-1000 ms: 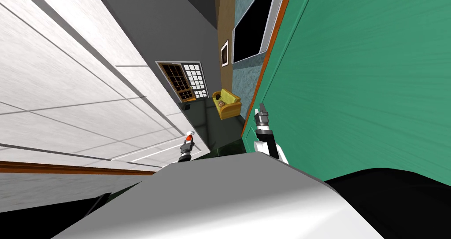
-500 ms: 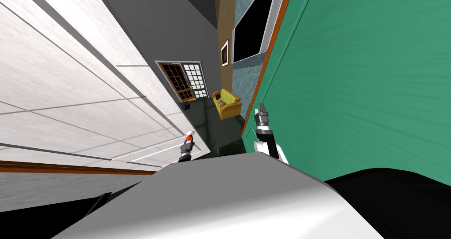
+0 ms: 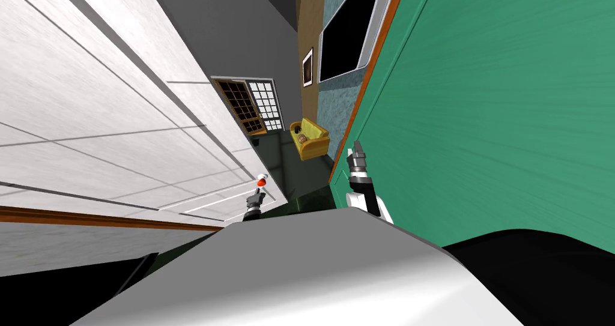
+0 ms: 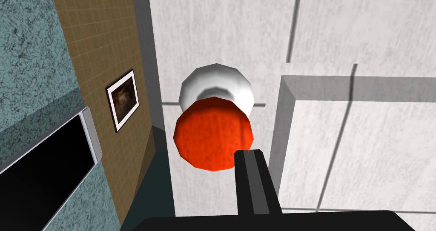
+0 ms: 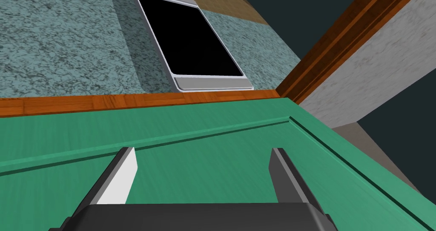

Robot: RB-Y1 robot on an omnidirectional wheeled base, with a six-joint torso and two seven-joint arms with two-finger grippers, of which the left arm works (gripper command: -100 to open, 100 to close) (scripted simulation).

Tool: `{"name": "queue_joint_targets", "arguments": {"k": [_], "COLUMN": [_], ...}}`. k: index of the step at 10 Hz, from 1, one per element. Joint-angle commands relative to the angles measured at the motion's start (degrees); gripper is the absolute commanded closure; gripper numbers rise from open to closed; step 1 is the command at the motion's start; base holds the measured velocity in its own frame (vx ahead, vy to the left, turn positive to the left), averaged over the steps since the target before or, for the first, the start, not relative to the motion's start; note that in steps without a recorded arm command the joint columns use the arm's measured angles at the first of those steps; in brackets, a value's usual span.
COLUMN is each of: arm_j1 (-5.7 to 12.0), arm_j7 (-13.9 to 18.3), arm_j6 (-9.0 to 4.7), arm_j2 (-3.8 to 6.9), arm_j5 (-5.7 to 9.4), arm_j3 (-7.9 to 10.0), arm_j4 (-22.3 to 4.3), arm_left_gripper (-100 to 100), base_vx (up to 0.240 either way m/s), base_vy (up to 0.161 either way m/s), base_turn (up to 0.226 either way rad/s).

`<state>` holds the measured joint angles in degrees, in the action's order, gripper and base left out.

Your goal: Pull the door open

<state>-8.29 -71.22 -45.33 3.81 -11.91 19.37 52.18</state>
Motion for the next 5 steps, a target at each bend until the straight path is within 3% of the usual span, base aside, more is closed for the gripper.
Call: {"name": "queue_joint_targets", "arguments": {"k": [1,3,5], "arm_j1": [-0.31,-0.43,-0.52], "arm_j7": [-1.8,-3.9,-5.4], "arm_j6": [0.56,1.25,1.72], "arm_j2": [-0.26,-1.67,-3.33], "arm_j5": [-0.84,-1.95,-2.7], "arm_j3": [-0.63,-1.45,-2.01], "arm_j4": [1.1,2.5,3.4], "arm_left_gripper": [-100,-100,-100], "base_vx": [-0.218,-0.185,-0.09], "base_vy": [0.022,-0.01,-0.008], "base_turn": [0.07,0.116,0.118]}}
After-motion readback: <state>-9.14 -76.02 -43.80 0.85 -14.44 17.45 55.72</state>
